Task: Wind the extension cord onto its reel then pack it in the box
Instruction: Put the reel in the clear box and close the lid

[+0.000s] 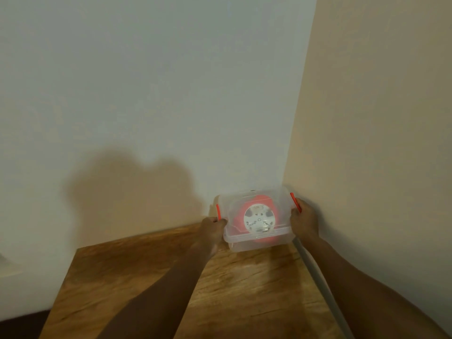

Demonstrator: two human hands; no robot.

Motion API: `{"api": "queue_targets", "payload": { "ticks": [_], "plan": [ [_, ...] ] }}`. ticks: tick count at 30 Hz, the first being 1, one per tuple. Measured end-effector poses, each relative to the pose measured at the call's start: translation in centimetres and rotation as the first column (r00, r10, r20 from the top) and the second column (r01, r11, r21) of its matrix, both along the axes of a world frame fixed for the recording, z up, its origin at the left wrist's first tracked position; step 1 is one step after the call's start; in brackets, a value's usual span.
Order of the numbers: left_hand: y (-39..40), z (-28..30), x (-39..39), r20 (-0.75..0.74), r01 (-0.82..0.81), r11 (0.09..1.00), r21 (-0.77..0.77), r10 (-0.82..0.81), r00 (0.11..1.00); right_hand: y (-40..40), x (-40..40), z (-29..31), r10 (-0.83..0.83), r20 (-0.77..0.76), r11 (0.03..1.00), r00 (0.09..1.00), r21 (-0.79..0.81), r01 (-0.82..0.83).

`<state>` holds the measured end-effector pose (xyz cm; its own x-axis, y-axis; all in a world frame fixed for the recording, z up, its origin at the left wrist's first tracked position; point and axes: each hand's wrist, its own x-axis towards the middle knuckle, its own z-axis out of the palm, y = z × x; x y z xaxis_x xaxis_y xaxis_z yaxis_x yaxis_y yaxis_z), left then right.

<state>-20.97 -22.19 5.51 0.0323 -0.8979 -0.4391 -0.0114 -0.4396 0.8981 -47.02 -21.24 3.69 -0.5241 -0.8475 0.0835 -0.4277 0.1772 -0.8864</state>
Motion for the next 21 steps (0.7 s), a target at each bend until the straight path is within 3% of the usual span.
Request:
{"api": "queue_targets", "payload": {
  "ticks": [4,13,21],
  "plan": [
    [-1.0,-1.1,-1.5,0.031,-0.018,1.000,-0.002,0.018,0.999,-1.3,-1.0,-0.8,-0.018,-0.074,1.000,0.997,0.022,0.020],
    [-1.9,-3.9,-1.7,0.049,-0.036,0.997,0.062,0.033,0.998,-3.1,-1.5,-3.1,0.098,-0.068,0.993,0.993,0.066,-0.093],
    [-2.7,-4.9,-1.7,0.122,-0.027,0.999,0.019,0.024,0.992,-4.1,-1.5,-4.0,0.103,-0.058,0.994,0.993,0.033,-0.101]
  ]
}}
